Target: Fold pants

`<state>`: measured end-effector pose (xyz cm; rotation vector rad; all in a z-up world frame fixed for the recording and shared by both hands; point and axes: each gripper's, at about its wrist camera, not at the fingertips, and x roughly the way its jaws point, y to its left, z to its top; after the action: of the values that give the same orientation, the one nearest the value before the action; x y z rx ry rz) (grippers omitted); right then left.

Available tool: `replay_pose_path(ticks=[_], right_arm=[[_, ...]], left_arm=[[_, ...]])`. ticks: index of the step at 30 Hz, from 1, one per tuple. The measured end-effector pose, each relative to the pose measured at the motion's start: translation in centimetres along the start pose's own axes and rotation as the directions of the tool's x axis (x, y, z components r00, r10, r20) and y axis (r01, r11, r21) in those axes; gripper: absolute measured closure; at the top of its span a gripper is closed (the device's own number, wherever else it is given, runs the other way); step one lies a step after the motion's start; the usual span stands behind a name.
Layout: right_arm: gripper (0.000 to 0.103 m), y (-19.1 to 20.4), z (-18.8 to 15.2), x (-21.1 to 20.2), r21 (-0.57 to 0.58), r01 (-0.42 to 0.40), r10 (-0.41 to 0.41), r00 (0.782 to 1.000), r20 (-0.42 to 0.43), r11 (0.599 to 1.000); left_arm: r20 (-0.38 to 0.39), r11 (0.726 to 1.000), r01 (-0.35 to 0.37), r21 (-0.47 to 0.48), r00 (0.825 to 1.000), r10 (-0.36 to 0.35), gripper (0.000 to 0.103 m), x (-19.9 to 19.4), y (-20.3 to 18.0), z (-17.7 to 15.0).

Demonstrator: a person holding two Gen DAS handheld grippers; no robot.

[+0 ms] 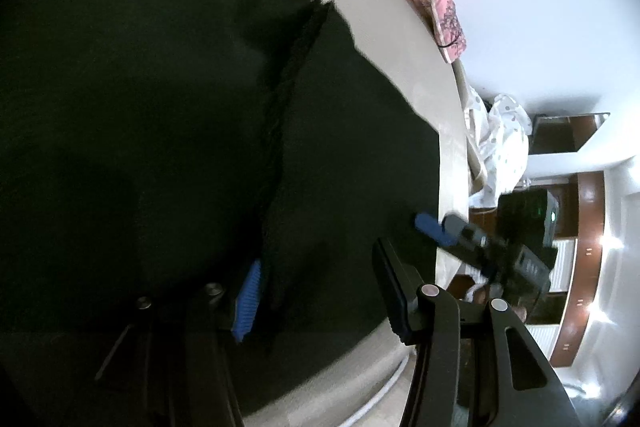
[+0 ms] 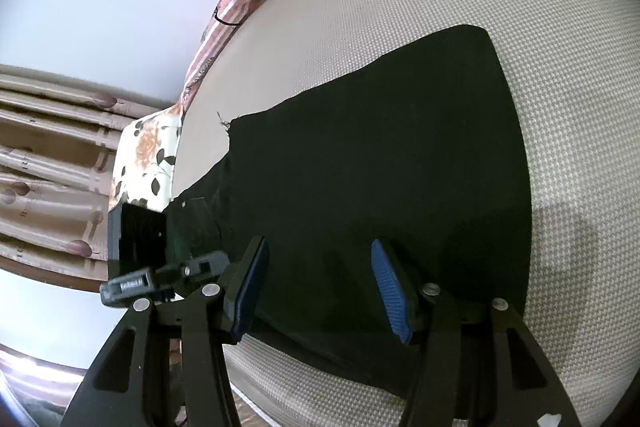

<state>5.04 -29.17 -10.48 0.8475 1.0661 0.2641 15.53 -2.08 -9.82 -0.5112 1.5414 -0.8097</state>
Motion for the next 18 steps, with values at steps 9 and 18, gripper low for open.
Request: replay_pose_path(ticks=[9, 18], right_arm=[[0.05, 0.3, -0.4, -0.4, -0.03, 0.034, -0.034, 0.999, 0.007, 0.999], [0.05, 1.3, -0.9, -0.8, -0.124, 0.14, -0.137, 0.99, 0.029, 0.982]], left_arm=[[0.078, 0.989, -0.137, 0.055, 0.988, 0.133, 0.1, 0.8, -1.0, -1.0], [0.177, 0.981, -0.142, 0.13, 0.977, 0.118, 0.1, -1.6, -3.0, -2.4]])
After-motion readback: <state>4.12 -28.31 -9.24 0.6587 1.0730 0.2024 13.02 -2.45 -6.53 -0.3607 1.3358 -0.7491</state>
